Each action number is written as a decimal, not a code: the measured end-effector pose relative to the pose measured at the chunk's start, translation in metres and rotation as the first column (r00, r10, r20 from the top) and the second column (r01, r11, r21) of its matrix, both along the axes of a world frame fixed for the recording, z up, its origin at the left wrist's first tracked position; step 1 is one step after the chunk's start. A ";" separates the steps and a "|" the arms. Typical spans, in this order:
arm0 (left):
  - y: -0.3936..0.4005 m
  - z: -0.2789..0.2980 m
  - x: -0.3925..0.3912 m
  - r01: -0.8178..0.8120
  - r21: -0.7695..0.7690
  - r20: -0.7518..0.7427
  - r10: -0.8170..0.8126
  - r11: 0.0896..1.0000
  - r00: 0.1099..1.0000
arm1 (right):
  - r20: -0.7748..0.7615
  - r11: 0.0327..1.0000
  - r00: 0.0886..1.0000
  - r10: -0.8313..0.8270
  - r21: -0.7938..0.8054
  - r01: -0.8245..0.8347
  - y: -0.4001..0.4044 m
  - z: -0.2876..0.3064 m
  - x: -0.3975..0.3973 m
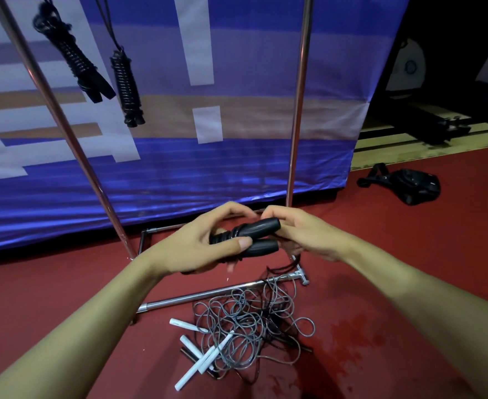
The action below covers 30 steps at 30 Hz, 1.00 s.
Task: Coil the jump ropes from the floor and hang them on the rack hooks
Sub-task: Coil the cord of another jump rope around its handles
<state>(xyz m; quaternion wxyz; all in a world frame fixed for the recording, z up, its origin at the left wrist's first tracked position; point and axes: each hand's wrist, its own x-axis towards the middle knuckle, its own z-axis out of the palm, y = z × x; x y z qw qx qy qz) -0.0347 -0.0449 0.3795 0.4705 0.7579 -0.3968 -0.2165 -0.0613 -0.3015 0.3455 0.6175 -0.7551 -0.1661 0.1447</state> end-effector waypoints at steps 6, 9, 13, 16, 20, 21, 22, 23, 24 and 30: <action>0.007 -0.003 0.007 -0.138 -0.159 -0.124 0.119 0.977 0.985 | 0.368 0.913 0.929 0.023 -0.387 0.131 -0.003 -0.002 0.001; 0.002 -0.008 0.008 -0.253 -0.151 -0.152 0.230 0.956 0.961 | 0.399 0.848 0.915 0.048 -0.501 0.174 0.002 0.000 -0.001; -0.003 -0.012 0.011 -0.380 -0.027 -0.103 0.376 0.925 0.921 | 0.187 0.851 0.982 0.033 -0.521 0.071 0.017 -0.004 -0.008; -0.001 -0.015 0.015 -0.439 0.004 -0.094 0.437 0.899 0.895 | 0.276 0.743 0.959 0.062 -0.655 0.141 0.016 0.004 -0.007; 0.000 -0.021 0.020 -0.493 0.061 -0.014 0.494 0.868 0.869 | 0.410 0.579 0.906 0.105 -0.766 0.279 0.012 0.024 -0.013; 0.000 -0.023 0.022 -0.504 0.078 0.026 0.503 0.860 0.864 | 0.428 0.554 0.898 0.104 -0.775 0.305 0.015 0.027 -0.017; -0.001 -0.025 0.023 -0.502 0.084 0.049 0.500 0.861 0.865 | 0.451 0.534 0.885 0.115 -0.780 0.328 0.019 0.028 -0.020; -0.002 -0.026 0.025 -0.491 0.088 0.059 0.488 0.867 0.871 | 0.476 0.507 0.869 0.138 -0.787 0.350 0.022 0.029 -0.022; -0.002 -0.029 0.026 -0.473 0.102 0.060 0.469 0.875 0.881 | 0.498 0.468 0.848 0.182 -0.802 0.371 0.025 0.031 -0.025; 0.003 -0.023 0.021 -0.192 0.318 -0.070 0.225 0.929 0.972 | 0.646 0.409 0.593 0.481 -0.764 0.499 0.024 0.039 -0.021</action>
